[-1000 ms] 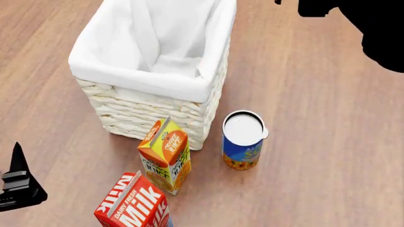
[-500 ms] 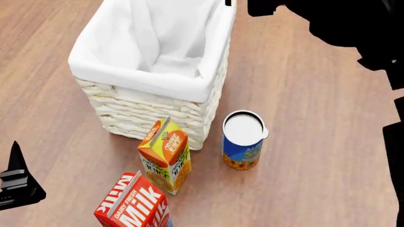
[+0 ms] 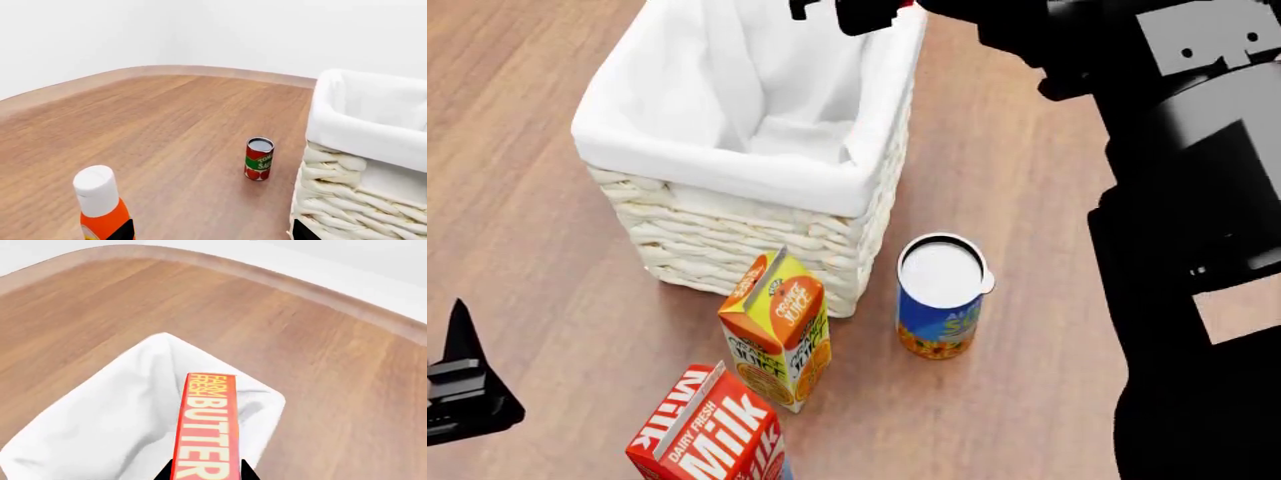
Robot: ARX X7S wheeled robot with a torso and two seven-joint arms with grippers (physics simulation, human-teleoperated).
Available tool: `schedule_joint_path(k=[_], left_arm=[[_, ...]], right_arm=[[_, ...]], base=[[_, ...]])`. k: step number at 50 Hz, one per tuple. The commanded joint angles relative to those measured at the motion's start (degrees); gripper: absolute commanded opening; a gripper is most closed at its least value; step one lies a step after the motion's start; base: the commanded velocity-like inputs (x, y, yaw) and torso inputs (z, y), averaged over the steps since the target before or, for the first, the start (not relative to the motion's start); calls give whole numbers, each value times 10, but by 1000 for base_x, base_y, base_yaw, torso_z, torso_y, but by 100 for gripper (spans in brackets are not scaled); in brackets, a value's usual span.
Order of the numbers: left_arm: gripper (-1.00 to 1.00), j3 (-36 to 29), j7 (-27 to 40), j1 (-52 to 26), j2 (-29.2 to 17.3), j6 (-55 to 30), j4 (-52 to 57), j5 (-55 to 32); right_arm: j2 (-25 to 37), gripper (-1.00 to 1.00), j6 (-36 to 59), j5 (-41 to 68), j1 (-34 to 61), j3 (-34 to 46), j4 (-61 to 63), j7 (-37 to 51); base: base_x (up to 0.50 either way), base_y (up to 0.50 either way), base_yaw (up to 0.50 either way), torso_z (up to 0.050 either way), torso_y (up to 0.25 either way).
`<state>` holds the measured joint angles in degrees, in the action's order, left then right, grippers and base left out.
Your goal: Pick up the butter and put it in the basket.
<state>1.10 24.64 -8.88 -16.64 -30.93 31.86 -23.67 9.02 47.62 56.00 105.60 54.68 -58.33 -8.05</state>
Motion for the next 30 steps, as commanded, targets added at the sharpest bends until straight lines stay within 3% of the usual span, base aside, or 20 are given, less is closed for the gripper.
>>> schedule_joint_path(k=[1,18,30], left_arm=[[100,2,5,-1,-2,-4,5,-6],[100,5,14,3,-4,-13,18,-15],[100,4,16,4,-6,-12,16,-17]], right_arm=[[-63,-100,-43,-44,35,13,-75,-105],[-89,-100,-64,-30,48,25,-113,-160],[-90,-100,-69,110,46,100,-147,-113]], base=[[0,0,0,10,10],[0,0,0,0,1],[0,0,0,1,1]])
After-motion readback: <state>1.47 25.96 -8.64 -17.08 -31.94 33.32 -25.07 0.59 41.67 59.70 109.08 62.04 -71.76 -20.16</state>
